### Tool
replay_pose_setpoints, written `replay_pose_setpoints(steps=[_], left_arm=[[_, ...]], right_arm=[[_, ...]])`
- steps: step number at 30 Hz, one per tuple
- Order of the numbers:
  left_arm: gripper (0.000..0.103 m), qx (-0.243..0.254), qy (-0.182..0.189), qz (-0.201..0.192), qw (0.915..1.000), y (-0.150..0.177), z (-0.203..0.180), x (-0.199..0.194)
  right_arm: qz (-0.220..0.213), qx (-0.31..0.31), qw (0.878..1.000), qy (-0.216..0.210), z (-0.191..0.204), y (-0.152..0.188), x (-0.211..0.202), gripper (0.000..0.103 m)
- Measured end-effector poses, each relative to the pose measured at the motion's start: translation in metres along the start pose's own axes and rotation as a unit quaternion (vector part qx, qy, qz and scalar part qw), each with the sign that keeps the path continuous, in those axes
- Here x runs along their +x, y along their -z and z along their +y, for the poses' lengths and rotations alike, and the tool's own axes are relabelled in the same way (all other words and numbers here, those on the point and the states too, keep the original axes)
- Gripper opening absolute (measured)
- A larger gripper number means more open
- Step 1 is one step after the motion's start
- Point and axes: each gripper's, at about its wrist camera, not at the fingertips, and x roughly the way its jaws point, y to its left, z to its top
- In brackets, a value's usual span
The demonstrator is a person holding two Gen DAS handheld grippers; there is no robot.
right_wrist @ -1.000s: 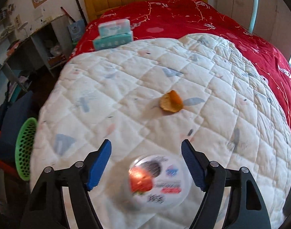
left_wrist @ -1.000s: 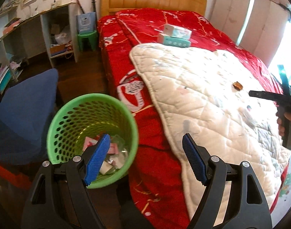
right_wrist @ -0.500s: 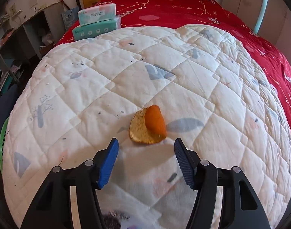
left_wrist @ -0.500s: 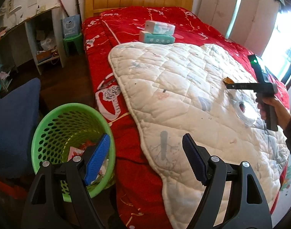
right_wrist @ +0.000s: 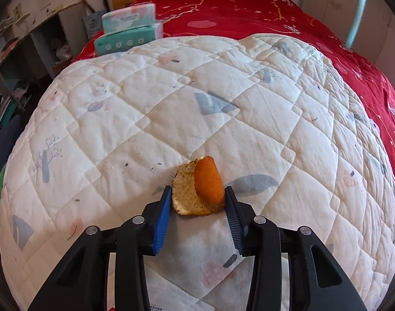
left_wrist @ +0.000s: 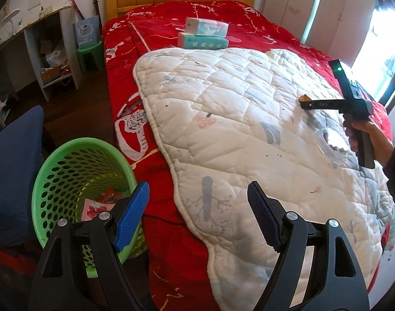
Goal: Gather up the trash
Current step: 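Grasp the orange peel with the right tool while the left tool grasps the strawberry yogurt cup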
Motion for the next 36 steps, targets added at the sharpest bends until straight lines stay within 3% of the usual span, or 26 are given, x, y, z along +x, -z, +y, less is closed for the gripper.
replay_pose_setpoints(steps=[6, 9, 15, 21, 28, 30, 36], left_arm=[[0.077, 0.006, 0.003, 0.003, 1.0000, 0.001, -0.005, 0.003], [0.077, 0.008, 0.006, 0.004, 0.9999, 0.000, -0.008, 0.004], [0.077, 0.023, 0.027, 0.006, 0.9993, -0.007, -0.025, 0.007], [0.077, 0.060, 0.067, 0.012, 0.9959, -0.017, -0.067, 0.016], [0.084, 0.109, 0.133, 0.024, 0.9847, -0.030, -0.131, 0.035], [0.089, 0.120, 0.138, 0.030, 0.9826, -0.033, -0.148, 0.042], [0.091, 0.165, 0.160, 0.051, 0.9719, -0.042, -0.197, 0.069]], right_arm=[[0.001, -0.018, 1.000, 0.025, 0.008, 0.001, 0.005, 0.037], [-0.006, -0.007, 1.000, 0.021, 0.006, 0.002, 0.001, 0.031], [-0.017, 0.026, 0.999, 0.007, -0.008, 0.011, -0.022, 0.028], [-0.028, 0.052, 0.998, -0.007, -0.023, 0.035, -0.060, 0.028], [-0.039, 0.063, 0.997, -0.005, -0.042, 0.068, -0.104, 0.028], [-0.041, 0.071, 0.997, -0.007, -0.048, 0.076, -0.114, 0.028], [-0.047, 0.086, 0.995, -0.005, -0.068, 0.100, -0.135, 0.028]])
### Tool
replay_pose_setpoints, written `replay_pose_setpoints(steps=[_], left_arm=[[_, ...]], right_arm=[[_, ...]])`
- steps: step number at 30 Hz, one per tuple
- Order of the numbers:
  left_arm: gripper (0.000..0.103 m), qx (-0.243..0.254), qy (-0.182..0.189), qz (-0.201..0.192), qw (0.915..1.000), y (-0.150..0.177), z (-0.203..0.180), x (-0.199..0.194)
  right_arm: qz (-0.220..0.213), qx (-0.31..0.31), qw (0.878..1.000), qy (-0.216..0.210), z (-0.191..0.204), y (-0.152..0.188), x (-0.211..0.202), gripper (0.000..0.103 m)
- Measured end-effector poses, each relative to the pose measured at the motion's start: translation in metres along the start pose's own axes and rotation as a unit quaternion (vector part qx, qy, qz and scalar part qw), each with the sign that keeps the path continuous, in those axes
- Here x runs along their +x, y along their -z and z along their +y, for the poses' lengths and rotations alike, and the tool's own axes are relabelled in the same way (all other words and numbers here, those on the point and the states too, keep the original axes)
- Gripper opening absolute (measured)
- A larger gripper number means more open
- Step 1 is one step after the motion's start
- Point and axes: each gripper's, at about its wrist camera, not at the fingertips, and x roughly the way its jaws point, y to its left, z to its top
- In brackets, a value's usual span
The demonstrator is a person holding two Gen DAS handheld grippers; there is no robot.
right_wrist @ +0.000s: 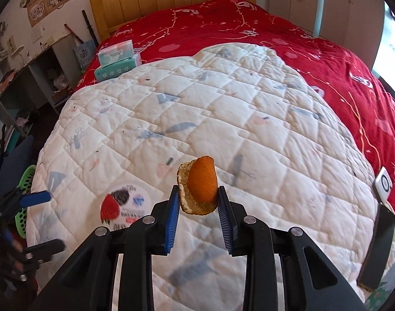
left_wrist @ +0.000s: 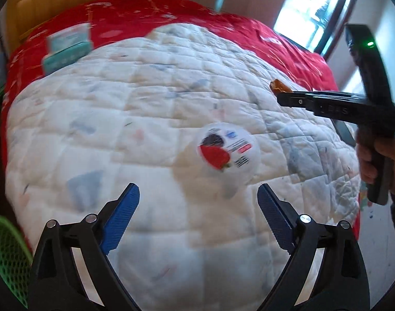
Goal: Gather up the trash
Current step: 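Grasp the orange peel with the right tool while the left tool grasps the strawberry yogurt cup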
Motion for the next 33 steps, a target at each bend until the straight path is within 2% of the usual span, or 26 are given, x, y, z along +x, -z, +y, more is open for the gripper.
replay_pose_setpoints(steps=[9, 19, 27, 29, 33], left_arm=[[0.093, 0.038, 0.009, 0.027, 0.9989, -0.025, -0.025, 0.045], [0.094, 0.066, -0.012, 0.044, 0.9968, -0.034, -0.035, 0.073], [0.095, 0.076, -0.017, 0.044, 0.9960, -0.035, -0.042, 0.083], [0.090, 0.081, -0.017, 0.040, 0.9958, -0.035, -0.044, 0.083], [0.090, 0.080, -0.018, 0.027, 0.9962, -0.033, -0.045, 0.079]], right_arm=[[-0.002, 0.017, 1.000, -0.005, -0.018, 0.015, -0.008, 0.028], [0.000, 0.027, 1.000, -0.009, -0.028, 0.024, -0.007, 0.028], [0.003, 0.031, 0.999, -0.011, -0.030, 0.029, -0.006, 0.028], [0.002, 0.031, 0.999, -0.011, -0.030, 0.030, -0.007, 0.028], [0.001, 0.032, 0.999, -0.012, -0.029, 0.032, -0.010, 0.028]])
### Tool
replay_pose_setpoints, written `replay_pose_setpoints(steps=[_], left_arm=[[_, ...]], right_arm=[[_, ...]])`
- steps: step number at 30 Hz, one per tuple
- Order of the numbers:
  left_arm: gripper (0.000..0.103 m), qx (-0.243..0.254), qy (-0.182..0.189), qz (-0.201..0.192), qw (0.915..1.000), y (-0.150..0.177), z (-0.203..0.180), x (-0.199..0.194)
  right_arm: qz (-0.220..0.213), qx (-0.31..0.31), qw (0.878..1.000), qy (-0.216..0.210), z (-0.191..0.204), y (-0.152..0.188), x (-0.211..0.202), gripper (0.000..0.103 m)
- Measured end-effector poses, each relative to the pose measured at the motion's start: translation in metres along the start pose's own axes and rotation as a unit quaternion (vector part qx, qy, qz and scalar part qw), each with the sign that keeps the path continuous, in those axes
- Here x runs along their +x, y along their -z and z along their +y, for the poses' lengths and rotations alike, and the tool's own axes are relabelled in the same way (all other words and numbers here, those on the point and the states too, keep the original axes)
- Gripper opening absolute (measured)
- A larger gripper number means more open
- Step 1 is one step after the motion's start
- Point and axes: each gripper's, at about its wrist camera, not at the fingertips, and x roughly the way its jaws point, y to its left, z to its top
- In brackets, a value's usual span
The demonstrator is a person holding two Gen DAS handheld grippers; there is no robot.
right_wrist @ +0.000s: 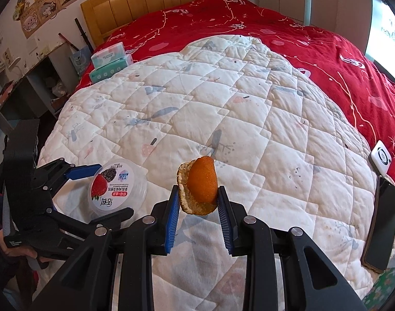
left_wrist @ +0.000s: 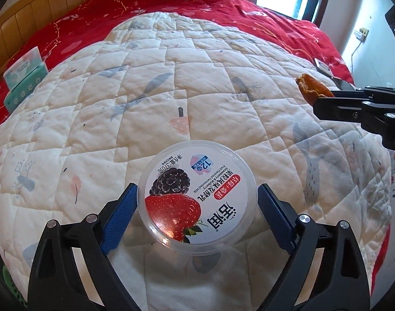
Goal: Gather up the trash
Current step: 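Carry the orange peel and yogurt cup over the green wastebasket with both tools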
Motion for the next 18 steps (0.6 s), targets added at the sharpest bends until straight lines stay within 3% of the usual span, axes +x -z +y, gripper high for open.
replay_pose_setpoints(steps=[8, 18], left_arm=[[0.090, -0.018, -0.008, -0.032, 0.9993, 0.011, 0.009, -0.038], [0.090, -0.074, -0.047, -0.082, 0.9927, 0.057, 0.058, -0.125]], right_arm=[[-0.005, -0.002, 1.000, -0.010, 0.017, 0.007, -0.012, 0.028], [-0.016, -0.020, 0.999, -0.039, 0.070, 0.013, -0.027, 0.028]])
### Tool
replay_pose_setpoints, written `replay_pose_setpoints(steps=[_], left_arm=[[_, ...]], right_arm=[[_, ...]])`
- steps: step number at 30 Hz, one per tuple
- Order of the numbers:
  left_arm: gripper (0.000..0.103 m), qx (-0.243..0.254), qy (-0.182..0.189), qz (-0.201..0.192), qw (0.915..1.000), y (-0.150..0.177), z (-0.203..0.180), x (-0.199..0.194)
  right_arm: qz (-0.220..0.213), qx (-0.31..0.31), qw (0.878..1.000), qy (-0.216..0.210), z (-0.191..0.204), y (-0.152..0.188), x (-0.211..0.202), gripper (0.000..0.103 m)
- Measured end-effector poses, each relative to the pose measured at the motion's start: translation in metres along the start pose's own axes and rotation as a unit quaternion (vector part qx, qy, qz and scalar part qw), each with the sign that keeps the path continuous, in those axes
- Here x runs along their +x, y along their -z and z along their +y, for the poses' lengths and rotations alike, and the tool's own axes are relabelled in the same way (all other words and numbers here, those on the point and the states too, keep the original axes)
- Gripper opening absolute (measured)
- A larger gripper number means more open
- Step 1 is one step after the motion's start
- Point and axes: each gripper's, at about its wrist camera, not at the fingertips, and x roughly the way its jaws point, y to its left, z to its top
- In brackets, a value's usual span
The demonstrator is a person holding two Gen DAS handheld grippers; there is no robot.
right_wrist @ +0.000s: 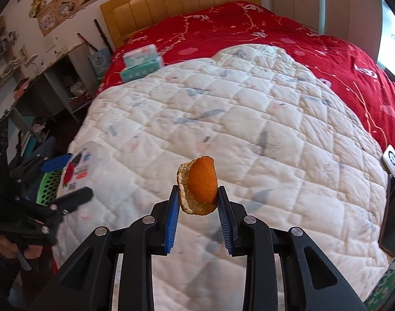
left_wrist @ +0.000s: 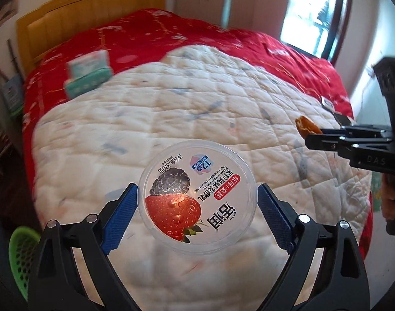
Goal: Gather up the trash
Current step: 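Carry the orange peel and yogurt cup over the green wastebasket with both tools, then open the left tool to drop the yogurt cup while the right tool drops the peel in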
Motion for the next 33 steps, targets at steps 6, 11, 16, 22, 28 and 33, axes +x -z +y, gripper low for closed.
replay_pose_setpoints(steps=[6, 11, 16, 22, 28, 33], left_arm=[[0.090, -0.044, -0.046, -0.027, 0.9976, 0.025, 0.049, -0.052], [0.090, -0.093, -0.087, -0.038, 0.9911, 0.053, 0.098, -0.091], [0.090, -0.148, -0.123, -0.035, 0.9807, 0.086, 0.149, -0.117], [0.090, -0.195, -0.168, -0.023, 0.9661, 0.121, 0.200, -0.133], [0.090, -0.234, -0.197, -0.003, 0.9520, 0.146, 0.242, -0.134], [0.091, -0.255, -0.203, 0.017, 0.9452, 0.158, 0.265, -0.124]], right_arm=[[-0.005, -0.020, 1.000, -0.022, 0.045, 0.000, -0.004, 0.028], [-0.004, -0.044, 0.998, -0.041, 0.088, 0.000, -0.004, 0.028], [-0.003, -0.069, 0.996, -0.063, 0.132, 0.001, -0.004, 0.028], [0.001, -0.093, 0.992, -0.084, 0.178, 0.000, 0.000, 0.029], [0.009, -0.113, 0.989, -0.098, 0.212, 0.000, 0.007, 0.029], [0.017, -0.122, 0.987, -0.107, 0.230, 0.002, 0.015, 0.029]])
